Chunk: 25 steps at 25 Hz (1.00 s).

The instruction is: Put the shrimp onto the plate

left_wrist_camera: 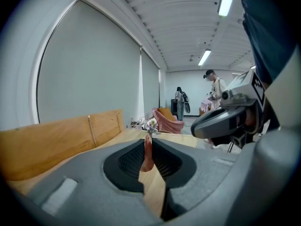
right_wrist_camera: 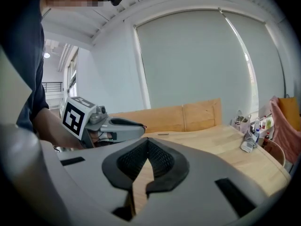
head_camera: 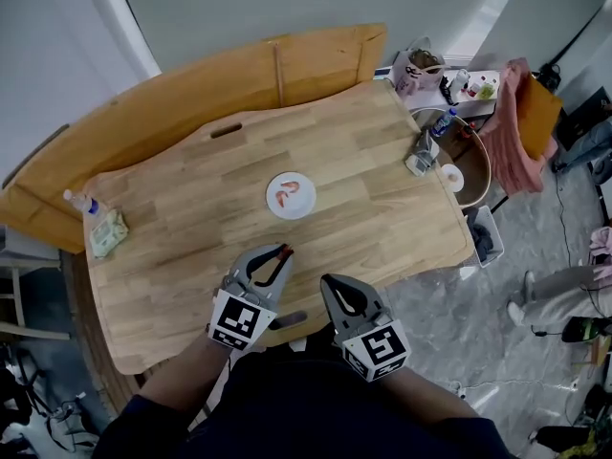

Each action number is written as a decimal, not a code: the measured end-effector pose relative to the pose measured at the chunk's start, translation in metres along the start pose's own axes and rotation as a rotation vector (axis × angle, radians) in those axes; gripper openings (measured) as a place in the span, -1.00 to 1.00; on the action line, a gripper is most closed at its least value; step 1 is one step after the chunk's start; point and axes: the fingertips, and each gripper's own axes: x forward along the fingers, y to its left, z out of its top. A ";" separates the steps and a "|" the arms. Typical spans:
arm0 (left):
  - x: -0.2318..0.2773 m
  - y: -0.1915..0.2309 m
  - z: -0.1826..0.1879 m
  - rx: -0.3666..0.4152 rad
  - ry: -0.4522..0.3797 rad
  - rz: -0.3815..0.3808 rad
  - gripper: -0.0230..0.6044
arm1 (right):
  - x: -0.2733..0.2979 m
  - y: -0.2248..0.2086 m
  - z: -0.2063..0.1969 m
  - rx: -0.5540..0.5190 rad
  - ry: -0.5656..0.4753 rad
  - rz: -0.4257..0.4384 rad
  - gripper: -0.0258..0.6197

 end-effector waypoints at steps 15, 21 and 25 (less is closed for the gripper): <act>0.120 0.040 -0.090 0.066 0.236 0.033 -0.76 | -0.007 -0.066 -0.017 0.053 0.034 -0.024 -0.89; 0.161 0.059 -0.138 0.076 0.342 0.045 -0.76 | -0.009 -0.078 -0.023 0.055 0.043 -0.035 -0.89; 0.181 0.071 -0.160 0.075 0.397 0.051 -0.76 | -0.006 -0.083 -0.025 0.059 0.047 -0.035 -0.89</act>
